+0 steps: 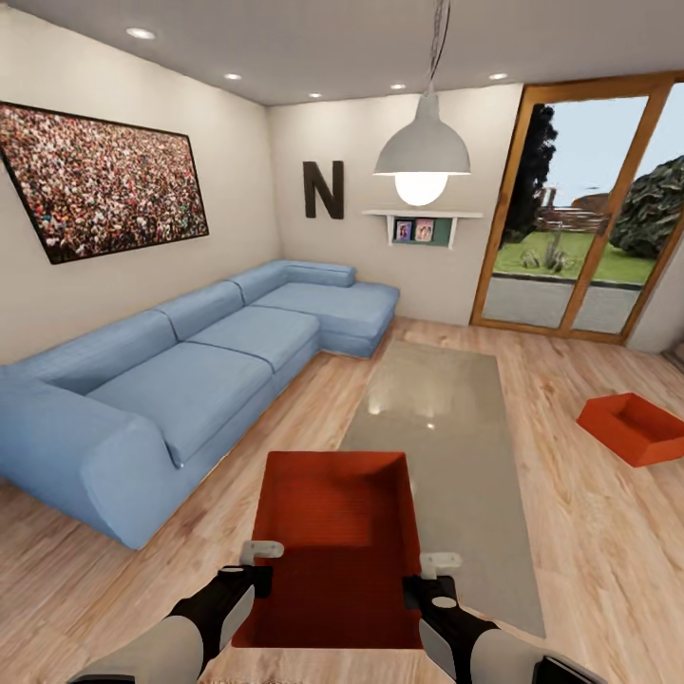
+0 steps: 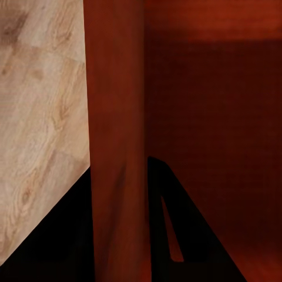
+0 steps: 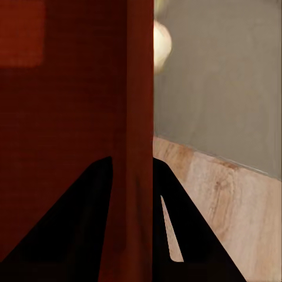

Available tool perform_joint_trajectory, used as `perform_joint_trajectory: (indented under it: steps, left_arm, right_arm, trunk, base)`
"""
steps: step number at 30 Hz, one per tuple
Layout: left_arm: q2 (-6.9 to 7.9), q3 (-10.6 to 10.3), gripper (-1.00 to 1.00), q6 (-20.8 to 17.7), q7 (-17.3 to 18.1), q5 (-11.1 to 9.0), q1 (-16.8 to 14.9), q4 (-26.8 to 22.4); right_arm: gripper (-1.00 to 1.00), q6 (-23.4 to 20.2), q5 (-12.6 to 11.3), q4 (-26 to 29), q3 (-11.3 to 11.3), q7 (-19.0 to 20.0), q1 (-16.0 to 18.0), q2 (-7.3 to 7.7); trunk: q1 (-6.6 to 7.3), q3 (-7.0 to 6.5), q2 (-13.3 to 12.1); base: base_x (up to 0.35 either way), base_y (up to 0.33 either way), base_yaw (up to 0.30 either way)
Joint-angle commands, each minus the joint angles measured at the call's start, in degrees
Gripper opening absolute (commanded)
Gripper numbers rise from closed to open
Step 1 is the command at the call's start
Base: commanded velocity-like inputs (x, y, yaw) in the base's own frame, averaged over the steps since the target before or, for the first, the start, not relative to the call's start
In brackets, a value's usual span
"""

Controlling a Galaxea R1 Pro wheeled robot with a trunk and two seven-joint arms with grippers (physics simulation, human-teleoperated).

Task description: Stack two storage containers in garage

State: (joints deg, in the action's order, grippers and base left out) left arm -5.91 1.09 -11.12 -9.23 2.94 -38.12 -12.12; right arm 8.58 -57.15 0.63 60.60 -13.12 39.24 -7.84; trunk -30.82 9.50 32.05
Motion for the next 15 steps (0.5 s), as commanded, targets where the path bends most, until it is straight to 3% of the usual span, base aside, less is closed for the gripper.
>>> perform_joint_trajectory:
  steps: [1, 15]
  left_arm:
    - [0.02, -0.03, -1.0, -0.48, -0.52, 1.19, -0.02, -0.01]
    - [0.02, -0.03, -1.0, -0.48, -0.52, 1.19, -0.02, -0.01]
  right_arm:
    - [-1.0, 0.38, -0.68, -0.1, -0.13, -0.88, 0.05, 0.22]
    - [-1.0, 0.38, -0.68, -0.1, -0.13, -0.94, 0.05, 0.26]
  trunk:
    - [-0.02, 0.1, 0.09]
    - [-0.02, 0.1, 0.09]
  base:
    - [0.0, 0.0, 0.281]
    - [0.0, 0.0, 0.281]
